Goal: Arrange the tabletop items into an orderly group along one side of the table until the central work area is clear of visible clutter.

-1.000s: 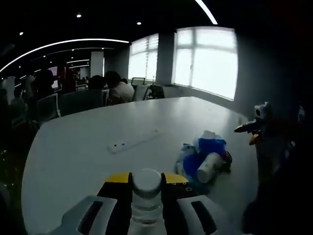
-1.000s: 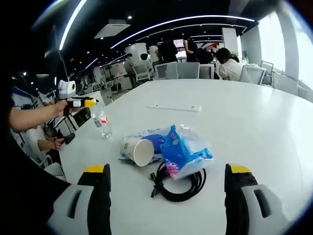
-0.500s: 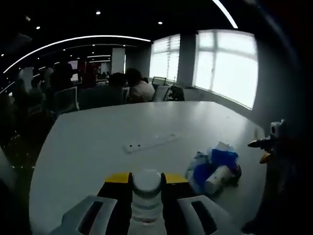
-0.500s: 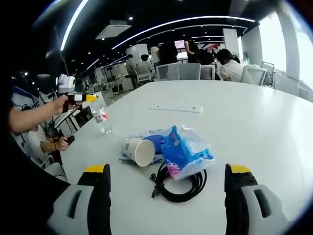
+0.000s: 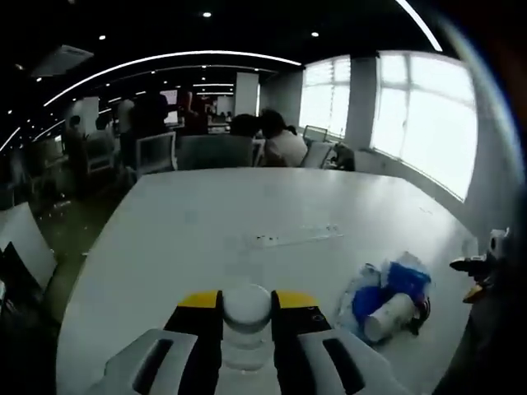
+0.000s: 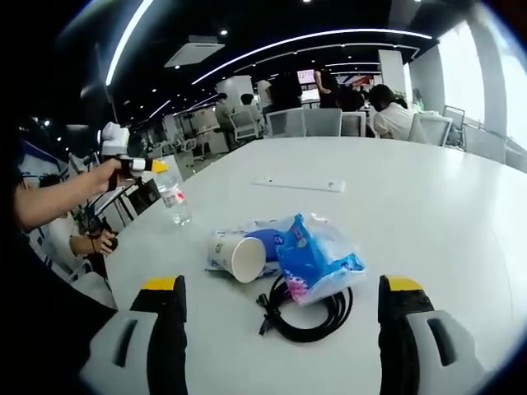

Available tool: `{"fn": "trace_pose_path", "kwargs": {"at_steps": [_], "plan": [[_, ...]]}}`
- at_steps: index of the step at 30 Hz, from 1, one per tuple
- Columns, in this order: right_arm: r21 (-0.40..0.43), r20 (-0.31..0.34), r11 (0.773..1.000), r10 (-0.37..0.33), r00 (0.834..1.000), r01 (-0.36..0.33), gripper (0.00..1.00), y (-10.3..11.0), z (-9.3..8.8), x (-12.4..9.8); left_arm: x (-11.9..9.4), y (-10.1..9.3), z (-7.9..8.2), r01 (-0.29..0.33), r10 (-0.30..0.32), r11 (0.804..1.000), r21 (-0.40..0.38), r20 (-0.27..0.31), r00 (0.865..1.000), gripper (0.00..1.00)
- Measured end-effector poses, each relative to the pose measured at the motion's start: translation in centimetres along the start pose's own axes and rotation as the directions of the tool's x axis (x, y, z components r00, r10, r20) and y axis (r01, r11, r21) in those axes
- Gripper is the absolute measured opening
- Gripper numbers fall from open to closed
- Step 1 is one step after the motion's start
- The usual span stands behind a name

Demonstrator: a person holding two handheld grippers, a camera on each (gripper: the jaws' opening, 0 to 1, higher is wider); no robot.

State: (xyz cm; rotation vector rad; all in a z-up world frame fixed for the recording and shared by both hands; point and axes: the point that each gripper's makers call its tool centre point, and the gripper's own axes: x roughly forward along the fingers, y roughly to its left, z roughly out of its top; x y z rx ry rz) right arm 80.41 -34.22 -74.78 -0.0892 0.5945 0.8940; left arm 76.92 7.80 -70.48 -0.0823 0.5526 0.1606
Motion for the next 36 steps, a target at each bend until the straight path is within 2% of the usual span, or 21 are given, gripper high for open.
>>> {"fn": "trace_pose_path", "kwargs": {"at_steps": [8, 9, 13, 19, 28, 36], "plan": [[-0.001, -0.002, 1.000, 0.010, 1.000, -0.010, 0.93, 0.1, -0.2, 0.2, 0.5, 0.1, -0.4, -0.069, 0.068, 0.997, -0.047, -0.014, 0.998, 0.19], [-0.003, -0.004, 1.000, 0.011, 1.000, -0.011, 0.93, 0.1, -0.3, 0.2, 0.6, 0.2, -0.5, -0.086, 0.086, 0.994, -0.071, -0.015, 0.996, 0.19], [-0.003, -0.006, 1.000, 0.014, 1.000, -0.014, 0.93, 0.1, -0.4, 0.2, 1.1, 0.1, -0.6, -0.106, 0.105, 0.990, -0.090, -0.018, 0.994, 0.19], [-0.003, -0.008, 1.000, 0.014, 1.000, -0.014, 0.93, 0.0, -0.4, 0.2, 1.7, -0.7, -0.2, -0.126, 0.125, 0.988, -0.088, -0.009, 0.992, 0.19], [-0.011, -0.013, 1.000, 0.016, 1.000, -0.016, 0.93, 0.2, -0.4, 0.5, 2.4, -1.3, -0.2, -0.164, 0.162, 0.981, -0.107, -0.026, 0.986, 0.19], [-0.012, -0.019, 1.000, 0.017, 1.000, -0.017, 0.92, 0.4, -0.5, 0.8, 2.6, -1.2, 0.1, -0.200, 0.199, 0.972, -0.119, -0.020, 0.980, 0.20]]}}
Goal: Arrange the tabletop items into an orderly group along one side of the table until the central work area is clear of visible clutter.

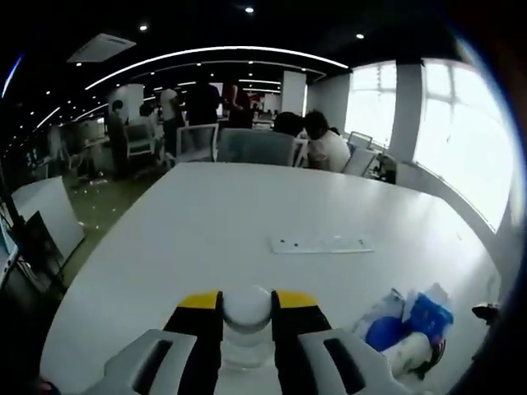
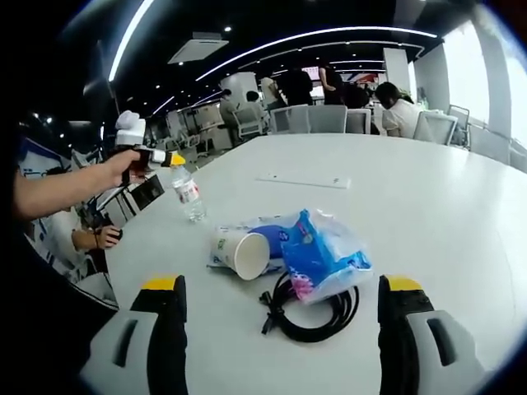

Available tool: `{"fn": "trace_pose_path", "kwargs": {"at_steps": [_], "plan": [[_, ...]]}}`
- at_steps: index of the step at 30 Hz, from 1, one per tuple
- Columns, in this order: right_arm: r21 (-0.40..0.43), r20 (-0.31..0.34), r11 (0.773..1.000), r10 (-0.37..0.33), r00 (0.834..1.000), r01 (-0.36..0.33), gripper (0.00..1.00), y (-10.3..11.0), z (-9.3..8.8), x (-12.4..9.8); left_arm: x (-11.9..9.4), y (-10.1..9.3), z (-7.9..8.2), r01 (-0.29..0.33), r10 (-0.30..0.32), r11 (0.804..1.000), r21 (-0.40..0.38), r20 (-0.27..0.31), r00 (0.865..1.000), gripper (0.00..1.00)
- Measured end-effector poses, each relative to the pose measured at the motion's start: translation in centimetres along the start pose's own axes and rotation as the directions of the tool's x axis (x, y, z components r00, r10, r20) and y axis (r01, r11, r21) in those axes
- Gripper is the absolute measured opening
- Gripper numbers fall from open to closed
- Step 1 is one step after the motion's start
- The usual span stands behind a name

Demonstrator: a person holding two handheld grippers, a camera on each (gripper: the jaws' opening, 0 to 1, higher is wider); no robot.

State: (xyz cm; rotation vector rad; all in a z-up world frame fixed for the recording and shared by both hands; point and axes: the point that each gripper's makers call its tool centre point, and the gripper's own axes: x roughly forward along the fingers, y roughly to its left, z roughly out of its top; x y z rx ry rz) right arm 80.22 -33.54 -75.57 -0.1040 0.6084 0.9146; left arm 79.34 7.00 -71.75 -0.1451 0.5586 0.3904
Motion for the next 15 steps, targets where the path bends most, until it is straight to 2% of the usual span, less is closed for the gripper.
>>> {"fn": "trace_pose_path", "kwargs": {"at_steps": [8, 15], "plan": [[0.001, -0.002, 1.000, 0.004, 1.000, -0.004, 0.92, 0.33, -0.15, 0.22, -0.15, -0.61, -0.15, -0.034, 0.034, 0.999, 0.024, 0.021, 0.999, 0.20], [-0.001, -0.005, 1.000, 0.011, 1.000, -0.011, 0.92, 0.59, -0.24, 0.37, -0.32, -0.68, -0.15, -0.036, 0.034, 0.998, 0.057, 0.042, 0.999, 0.21]]}}
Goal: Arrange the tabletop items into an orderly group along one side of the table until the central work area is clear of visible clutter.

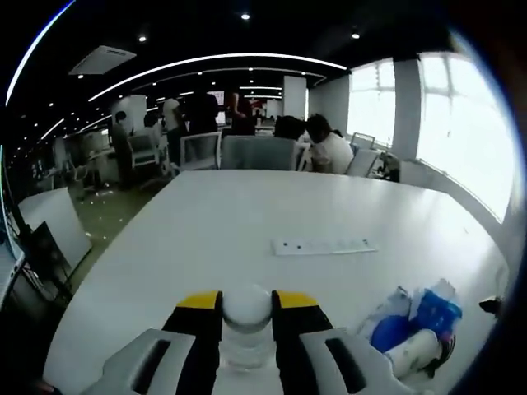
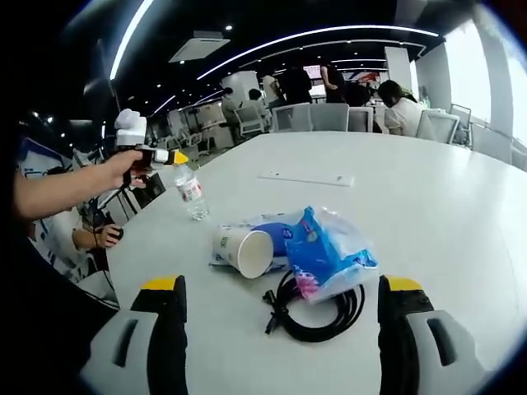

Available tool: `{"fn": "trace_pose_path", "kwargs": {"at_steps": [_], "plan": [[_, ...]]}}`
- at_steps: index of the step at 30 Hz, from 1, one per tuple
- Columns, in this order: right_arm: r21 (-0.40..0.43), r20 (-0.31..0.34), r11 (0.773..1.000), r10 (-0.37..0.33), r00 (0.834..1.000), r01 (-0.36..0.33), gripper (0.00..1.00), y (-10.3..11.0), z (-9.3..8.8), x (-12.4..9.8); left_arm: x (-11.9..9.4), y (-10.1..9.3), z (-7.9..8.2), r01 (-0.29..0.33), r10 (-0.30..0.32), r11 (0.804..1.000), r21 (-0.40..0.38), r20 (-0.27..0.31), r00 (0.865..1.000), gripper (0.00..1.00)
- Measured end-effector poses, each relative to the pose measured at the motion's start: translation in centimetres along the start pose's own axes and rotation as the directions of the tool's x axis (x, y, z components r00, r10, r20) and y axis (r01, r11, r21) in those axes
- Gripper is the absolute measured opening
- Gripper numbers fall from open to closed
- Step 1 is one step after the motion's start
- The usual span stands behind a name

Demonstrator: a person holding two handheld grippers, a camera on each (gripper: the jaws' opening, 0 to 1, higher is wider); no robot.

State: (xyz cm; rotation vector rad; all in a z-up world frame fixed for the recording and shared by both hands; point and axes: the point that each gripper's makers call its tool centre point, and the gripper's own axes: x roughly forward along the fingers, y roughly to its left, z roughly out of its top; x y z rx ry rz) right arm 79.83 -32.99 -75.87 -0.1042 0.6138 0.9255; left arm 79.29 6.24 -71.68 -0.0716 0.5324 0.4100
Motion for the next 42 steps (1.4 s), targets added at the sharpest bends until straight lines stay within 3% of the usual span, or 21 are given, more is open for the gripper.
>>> {"fn": "trace_pose_path", "kwargs": {"at_steps": [2, 12, 15, 18, 25, 35, 42], "plan": [[0.000, 0.002, 1.000, 0.002, 1.000, -0.002, 0.93, 0.1, 0.1, 0.0, -0.1, -0.1, 0.1, -0.001, 0.000, 0.999, 0.041, 0.006, 1.000, 0.23], [-0.011, 0.003, 1.000, 0.004, 1.000, -0.004, 0.93, 0.2, 0.4, 0.3, -0.5, -1.9, 1.0, 0.116, -0.118, 0.992, 0.045, 0.042, 0.992, 0.51], [-0.011, 0.005, 1.000, 0.002, 1.000, -0.002, 0.93, 0.2, 0.5, 0.3, -1.1, -2.1, 1.2, 0.144, -0.148, 0.987, 0.065, 0.048, 0.988, 0.55], [-0.011, 0.012, 1.000, 0.001, 1.000, 0.000, 0.93, 0.3, 0.7, 0.2, -1.5, -2.2, 1.2, 0.193, -0.196, 0.979, 0.069, 0.047, 0.979, 0.64], [-0.012, 0.019, 1.000, 0.003, 1.000, -0.003, 0.93, 0.7, 1.0, 0.2, -3.2, -2.4, 0.9, 0.283, -0.287, 0.956, 0.072, 0.048, 0.957, 0.72], [-0.030, 0.025, 1.000, 0.010, 1.000, -0.009, 0.91, 1.2, 1.5, 0.5, -5.9, -2.9, 0.0, 0.366, -0.372, 0.926, 0.090, 0.069, 0.926, 0.88], [-0.027, 0.032, 1.000, 0.010, 0.999, -0.009, 0.90, 1.2, 1.7, 0.6, -7.3, -3.2, -0.7, 0.392, -0.401, 0.913, 0.116, 0.076, 0.913, 0.95]]}}
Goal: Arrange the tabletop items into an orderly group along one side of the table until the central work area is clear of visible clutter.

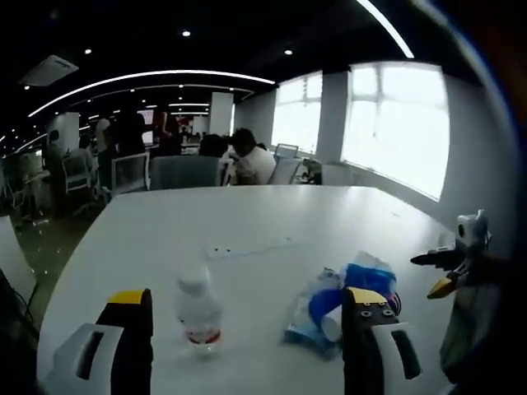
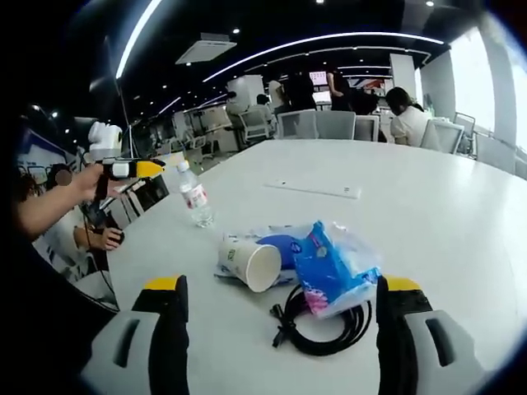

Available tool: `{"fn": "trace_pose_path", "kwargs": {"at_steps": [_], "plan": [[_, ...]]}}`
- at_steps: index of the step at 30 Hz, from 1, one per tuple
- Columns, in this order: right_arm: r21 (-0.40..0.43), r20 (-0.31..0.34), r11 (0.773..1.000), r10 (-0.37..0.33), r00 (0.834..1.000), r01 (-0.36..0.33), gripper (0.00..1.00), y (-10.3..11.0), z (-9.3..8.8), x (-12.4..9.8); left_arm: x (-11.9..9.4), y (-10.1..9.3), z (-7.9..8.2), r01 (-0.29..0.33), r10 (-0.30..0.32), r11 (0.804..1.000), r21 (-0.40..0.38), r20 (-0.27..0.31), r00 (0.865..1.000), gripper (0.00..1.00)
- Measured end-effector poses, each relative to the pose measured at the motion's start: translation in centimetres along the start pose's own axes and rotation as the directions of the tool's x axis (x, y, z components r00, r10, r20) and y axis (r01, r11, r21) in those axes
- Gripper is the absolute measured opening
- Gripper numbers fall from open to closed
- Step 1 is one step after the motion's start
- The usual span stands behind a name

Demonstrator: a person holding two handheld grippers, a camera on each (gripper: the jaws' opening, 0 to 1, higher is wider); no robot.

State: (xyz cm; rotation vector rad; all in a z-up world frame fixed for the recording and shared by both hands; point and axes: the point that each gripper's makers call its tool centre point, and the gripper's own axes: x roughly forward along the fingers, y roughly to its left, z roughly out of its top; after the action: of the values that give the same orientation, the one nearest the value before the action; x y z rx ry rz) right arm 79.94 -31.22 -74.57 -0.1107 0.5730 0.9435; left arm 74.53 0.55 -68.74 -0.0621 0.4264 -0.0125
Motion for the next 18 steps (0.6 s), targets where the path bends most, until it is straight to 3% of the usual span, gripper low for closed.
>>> {"fn": "trace_pose_path", "kwargs": {"at_steps": [7, 18], "plan": [[-0.027, 0.005, 0.999, 0.019, 1.000, -0.018, 0.81, 0.7, 0.1, 0.3, -1.3, -0.7, -0.7, 0.014, -0.014, 1.000, 0.009, 0.000, 1.000, 0.99], [-0.056, 0.021, 0.998, 0.042, 0.999, -0.041, 0.74, 1.6, 0.9, 1.0, -2.8, -1.3, -2.6, 0.047, -0.046, 0.998, 0.039, -0.021, 0.999, 1.00]]}}
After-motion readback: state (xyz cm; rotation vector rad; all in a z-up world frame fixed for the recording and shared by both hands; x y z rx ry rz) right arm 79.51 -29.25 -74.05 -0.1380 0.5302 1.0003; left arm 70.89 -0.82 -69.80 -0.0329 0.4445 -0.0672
